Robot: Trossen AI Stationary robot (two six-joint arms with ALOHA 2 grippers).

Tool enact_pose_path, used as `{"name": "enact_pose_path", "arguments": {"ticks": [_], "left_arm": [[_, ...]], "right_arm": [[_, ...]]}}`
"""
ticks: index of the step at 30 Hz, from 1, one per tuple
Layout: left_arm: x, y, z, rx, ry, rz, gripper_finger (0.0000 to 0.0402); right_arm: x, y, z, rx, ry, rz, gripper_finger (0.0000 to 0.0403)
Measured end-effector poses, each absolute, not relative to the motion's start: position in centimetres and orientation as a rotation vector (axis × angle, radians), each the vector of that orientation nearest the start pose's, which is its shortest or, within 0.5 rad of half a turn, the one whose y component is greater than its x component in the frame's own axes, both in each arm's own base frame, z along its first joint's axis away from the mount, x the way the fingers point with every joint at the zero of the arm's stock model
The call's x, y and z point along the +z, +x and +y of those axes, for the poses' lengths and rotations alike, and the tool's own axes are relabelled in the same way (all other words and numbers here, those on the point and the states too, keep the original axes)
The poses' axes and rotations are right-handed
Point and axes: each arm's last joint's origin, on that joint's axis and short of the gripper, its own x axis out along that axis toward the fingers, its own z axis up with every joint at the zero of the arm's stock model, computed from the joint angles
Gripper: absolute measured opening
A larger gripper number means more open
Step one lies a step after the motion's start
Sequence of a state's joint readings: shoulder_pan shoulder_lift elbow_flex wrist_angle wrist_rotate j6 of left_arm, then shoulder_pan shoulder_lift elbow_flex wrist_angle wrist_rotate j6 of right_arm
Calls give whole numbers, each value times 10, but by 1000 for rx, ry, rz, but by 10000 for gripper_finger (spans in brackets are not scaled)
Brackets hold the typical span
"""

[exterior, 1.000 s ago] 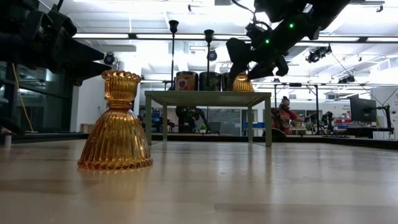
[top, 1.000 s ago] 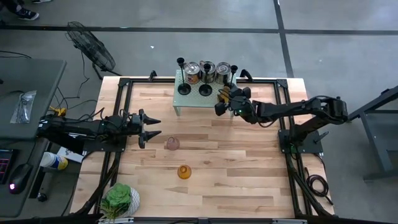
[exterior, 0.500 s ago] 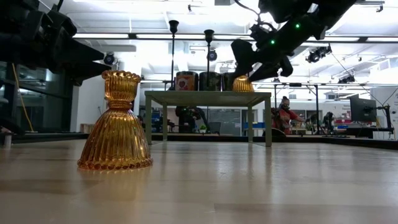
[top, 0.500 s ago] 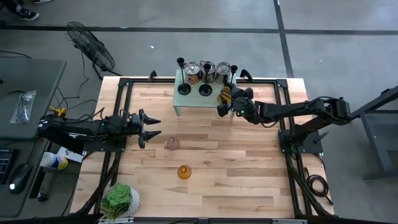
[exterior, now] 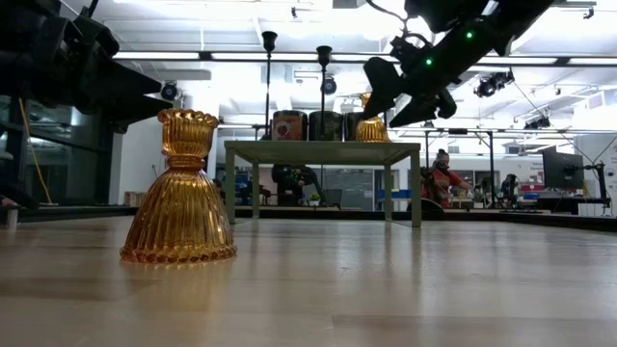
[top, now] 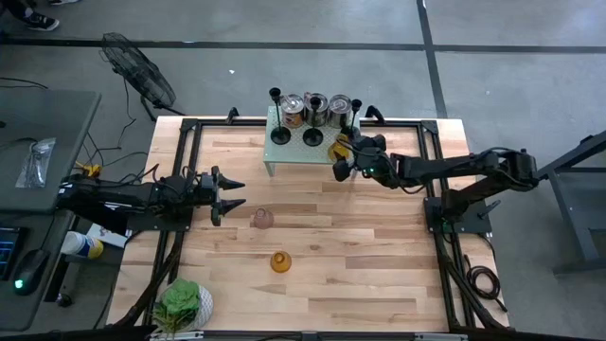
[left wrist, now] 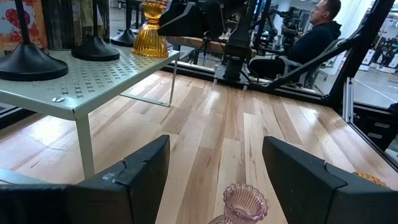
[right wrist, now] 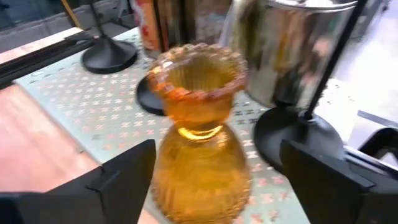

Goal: Pick & Place candle stick holders
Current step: Put the right yellow candle holder on the shelf

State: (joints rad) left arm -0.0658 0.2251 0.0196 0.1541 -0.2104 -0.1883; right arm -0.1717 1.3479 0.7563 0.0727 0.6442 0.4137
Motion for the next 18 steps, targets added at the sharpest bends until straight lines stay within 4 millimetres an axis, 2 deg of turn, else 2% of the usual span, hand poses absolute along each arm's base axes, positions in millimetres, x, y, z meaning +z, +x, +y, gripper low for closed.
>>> {"name": "enact_pose_path", "arguments": {"ticks": [4,13,18], "left_arm": [[166,111,-1,149,-181,37,253],[166,111,-1,149,-181,37,253],[166,111,-1,149,-181,37,253]], "right_arm": [[231,267,-69,-932,251,333,353],[232,266,-73,-987,240,317,353],[233,268,-69,-971,242,303,353]]}}
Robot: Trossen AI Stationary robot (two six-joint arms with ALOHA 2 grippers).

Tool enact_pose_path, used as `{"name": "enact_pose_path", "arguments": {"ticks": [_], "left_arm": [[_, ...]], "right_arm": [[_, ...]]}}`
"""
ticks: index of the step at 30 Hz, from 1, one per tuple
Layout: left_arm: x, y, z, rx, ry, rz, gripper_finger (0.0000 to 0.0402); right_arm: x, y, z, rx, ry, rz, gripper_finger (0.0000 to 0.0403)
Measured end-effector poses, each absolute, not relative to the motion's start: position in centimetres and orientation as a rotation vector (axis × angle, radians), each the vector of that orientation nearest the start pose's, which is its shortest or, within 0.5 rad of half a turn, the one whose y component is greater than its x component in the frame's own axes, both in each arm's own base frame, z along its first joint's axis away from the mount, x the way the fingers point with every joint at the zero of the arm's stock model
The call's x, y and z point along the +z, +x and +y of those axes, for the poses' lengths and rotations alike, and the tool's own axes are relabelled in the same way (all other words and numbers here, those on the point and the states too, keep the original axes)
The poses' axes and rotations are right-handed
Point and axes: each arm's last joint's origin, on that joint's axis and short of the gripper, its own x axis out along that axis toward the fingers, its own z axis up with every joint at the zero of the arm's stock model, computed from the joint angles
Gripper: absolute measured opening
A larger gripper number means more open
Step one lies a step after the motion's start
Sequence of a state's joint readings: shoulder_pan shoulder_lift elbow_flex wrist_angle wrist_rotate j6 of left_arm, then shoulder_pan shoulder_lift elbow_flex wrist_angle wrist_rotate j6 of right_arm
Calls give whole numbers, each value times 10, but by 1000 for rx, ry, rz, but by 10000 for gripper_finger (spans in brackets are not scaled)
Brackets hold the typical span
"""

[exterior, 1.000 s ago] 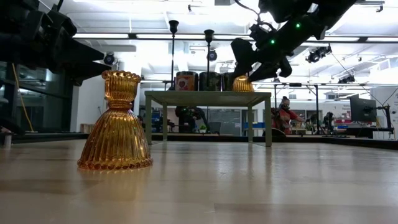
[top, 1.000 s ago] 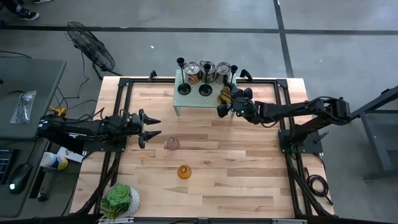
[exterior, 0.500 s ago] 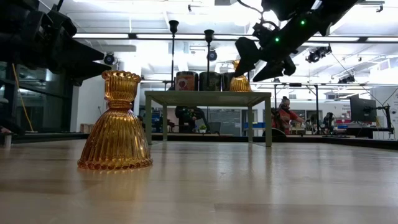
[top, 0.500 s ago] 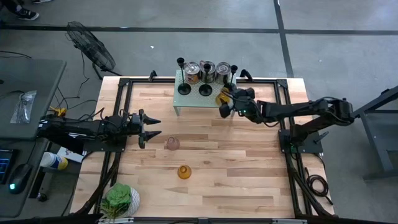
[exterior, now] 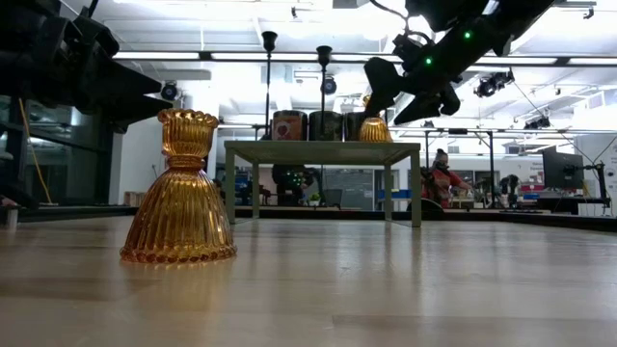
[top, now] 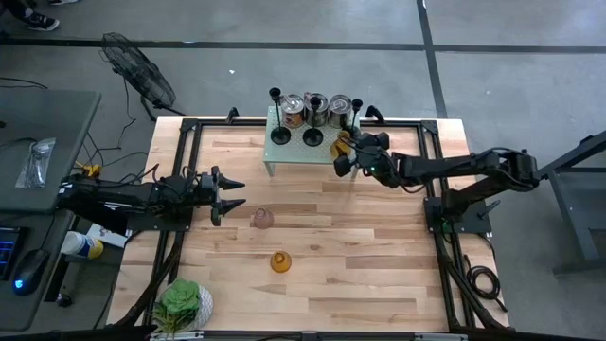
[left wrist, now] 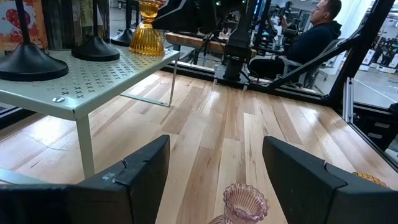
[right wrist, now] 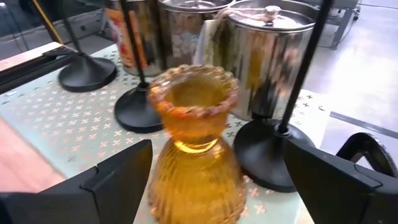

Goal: Pick & Place candle stick holders
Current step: Put the right yellow candle holder on the shelf, then put the pink candle holder on the shelf

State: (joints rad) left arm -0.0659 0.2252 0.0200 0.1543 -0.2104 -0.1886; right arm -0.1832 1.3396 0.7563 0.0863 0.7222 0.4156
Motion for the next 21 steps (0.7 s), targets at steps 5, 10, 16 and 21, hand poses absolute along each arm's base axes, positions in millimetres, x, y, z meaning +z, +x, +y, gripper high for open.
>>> {"name": "enact_pose_path", "arguments": {"ticks": [5,10,16,21], "left_arm": [[166,111,-1,149,-181,37,253],[166,111,-1,149,-181,37,253],[166,111,-1,149,-181,37,253],[166,111,-1,149,-181,37,253]], "right_arm": [[233,269,-65,-955,240,304,353],[233,271,-55,-926,234,308,353],[238,257,-35,-884,298,328,353],[236,227,-17,-839,353,335,353]]}}
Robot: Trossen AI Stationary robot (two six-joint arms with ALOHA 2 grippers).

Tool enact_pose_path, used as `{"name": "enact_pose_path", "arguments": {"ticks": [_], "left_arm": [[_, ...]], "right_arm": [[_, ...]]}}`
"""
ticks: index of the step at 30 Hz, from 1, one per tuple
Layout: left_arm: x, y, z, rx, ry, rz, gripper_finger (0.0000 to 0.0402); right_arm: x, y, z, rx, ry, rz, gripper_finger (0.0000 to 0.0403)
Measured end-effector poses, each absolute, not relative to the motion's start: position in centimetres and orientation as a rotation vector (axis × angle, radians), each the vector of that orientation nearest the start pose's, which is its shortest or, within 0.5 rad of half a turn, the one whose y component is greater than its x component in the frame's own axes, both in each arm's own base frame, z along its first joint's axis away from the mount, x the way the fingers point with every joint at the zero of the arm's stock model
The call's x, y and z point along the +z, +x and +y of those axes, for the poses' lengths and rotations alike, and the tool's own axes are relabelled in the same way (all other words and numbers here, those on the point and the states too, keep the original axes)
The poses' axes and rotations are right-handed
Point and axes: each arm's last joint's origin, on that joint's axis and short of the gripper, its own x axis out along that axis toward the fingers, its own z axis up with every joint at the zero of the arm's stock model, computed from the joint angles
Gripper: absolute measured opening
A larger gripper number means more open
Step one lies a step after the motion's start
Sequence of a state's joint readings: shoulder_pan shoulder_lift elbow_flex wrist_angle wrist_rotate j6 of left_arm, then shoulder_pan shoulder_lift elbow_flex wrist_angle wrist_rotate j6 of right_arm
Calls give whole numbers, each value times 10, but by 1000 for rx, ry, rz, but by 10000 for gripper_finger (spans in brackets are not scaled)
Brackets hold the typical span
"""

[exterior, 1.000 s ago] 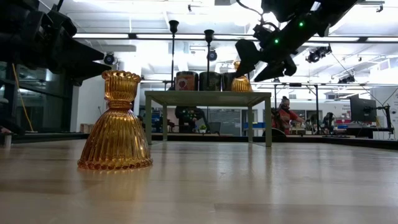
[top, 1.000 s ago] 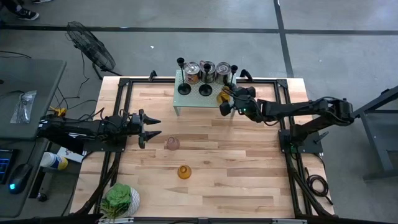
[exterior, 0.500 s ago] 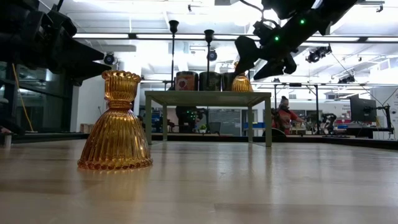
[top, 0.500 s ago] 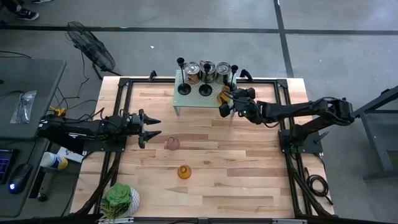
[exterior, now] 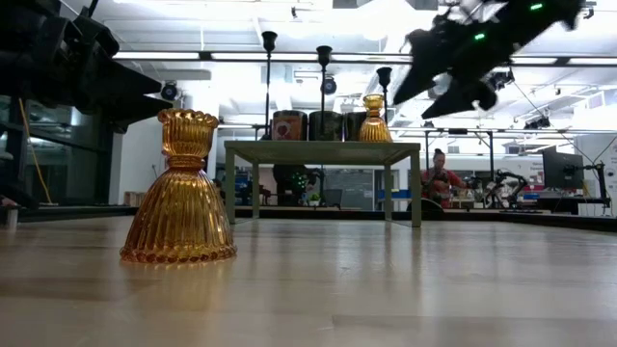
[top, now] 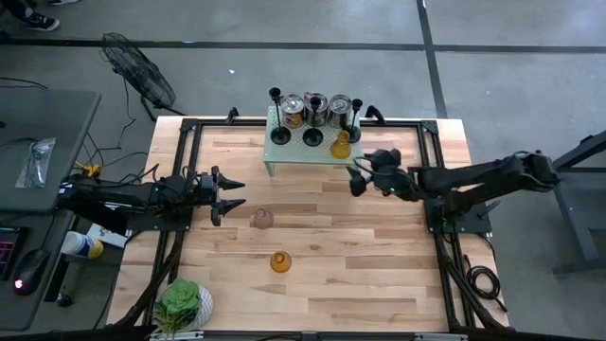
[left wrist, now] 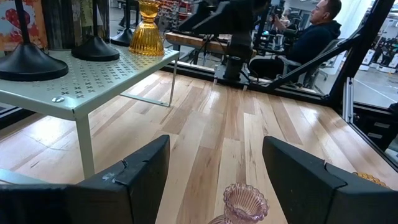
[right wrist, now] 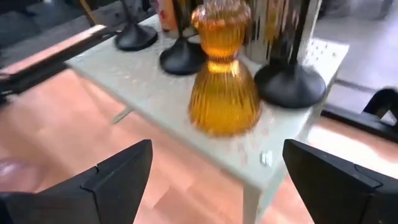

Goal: Pick & Place candle stick holders
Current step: Put the pink candle holder on the shelf

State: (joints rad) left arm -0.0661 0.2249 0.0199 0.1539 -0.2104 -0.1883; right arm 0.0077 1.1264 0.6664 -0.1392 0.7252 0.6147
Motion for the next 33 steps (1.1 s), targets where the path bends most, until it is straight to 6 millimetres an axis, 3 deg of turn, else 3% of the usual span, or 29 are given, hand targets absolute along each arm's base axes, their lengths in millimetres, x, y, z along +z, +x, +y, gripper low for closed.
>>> {"name": "enact_pose_path", "arguments": {"ticks": [11,19,25,33], "left_arm": [[166,111,-1,149,-181,37,253],[166,111,-1,149,-181,37,253],[166,111,-1,148,-181,37,253],[166,111,-1,149,-181,37,253]], "right_arm": [[206,179,11,-449,419,372,353],[177,153,23,-202,393,235,335],[171,142,25,-146,312,169,249],[162,127,22,-85,228,101,85]]}}
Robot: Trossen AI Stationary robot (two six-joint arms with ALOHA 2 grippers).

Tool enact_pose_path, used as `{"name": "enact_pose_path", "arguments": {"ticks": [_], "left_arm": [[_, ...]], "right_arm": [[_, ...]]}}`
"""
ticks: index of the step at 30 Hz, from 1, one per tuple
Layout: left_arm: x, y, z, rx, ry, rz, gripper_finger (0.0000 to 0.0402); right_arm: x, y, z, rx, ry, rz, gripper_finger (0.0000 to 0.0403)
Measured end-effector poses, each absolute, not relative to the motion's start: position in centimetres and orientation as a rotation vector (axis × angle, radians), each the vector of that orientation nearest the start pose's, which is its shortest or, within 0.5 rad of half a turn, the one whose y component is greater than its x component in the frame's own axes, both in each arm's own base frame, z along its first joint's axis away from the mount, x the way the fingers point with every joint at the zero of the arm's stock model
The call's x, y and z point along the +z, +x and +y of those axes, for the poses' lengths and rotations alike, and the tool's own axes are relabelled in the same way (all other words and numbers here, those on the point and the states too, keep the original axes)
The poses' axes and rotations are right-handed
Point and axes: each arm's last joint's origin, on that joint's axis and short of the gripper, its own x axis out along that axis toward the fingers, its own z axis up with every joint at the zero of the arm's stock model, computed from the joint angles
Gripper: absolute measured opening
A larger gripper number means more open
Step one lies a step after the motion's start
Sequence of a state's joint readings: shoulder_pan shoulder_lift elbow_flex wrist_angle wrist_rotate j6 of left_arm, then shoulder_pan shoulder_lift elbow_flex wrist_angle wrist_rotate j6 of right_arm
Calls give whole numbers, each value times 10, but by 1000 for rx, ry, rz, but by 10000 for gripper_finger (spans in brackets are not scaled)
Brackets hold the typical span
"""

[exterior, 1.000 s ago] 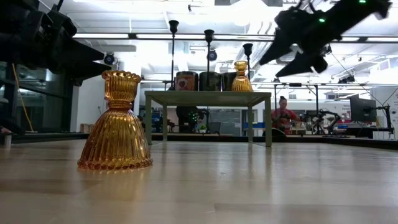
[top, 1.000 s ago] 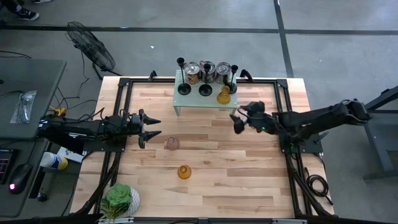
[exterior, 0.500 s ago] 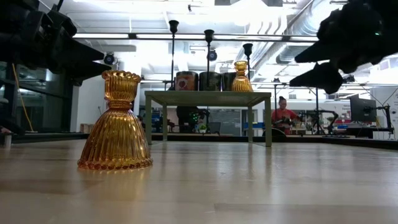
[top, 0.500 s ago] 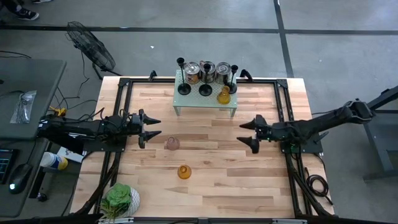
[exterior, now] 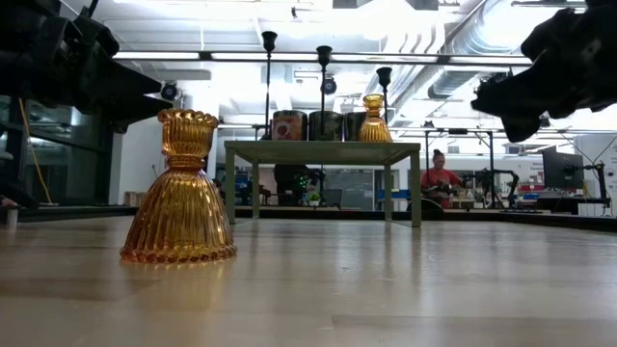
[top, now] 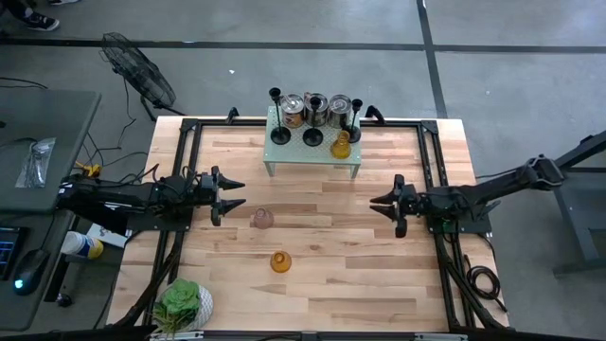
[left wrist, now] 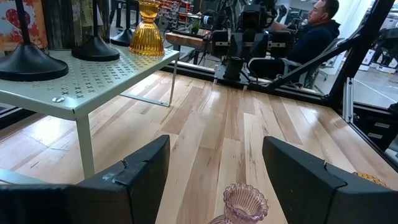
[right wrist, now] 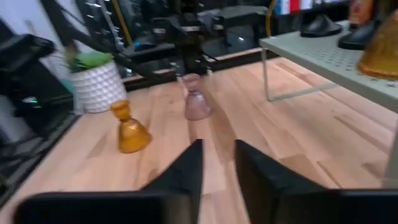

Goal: Pick & Place candle stick holders
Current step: Put the pink candle holder on the shelf

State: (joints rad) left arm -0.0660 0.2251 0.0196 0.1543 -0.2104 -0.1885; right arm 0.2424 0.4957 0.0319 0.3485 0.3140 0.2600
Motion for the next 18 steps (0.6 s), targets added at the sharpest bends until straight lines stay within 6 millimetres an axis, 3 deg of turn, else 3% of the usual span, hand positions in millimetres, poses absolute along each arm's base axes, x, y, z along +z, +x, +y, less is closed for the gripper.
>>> {"name": "enact_pose_path", "arguments": {"ticks": [4,18], "left_arm": [[166,111,-1,149,-181,37,253],[166,111,-1,149,-181,37,253]], "right_arm": [[160,121,23,-18,217,86,14],[160,104,13,26,141,77,4]]}}
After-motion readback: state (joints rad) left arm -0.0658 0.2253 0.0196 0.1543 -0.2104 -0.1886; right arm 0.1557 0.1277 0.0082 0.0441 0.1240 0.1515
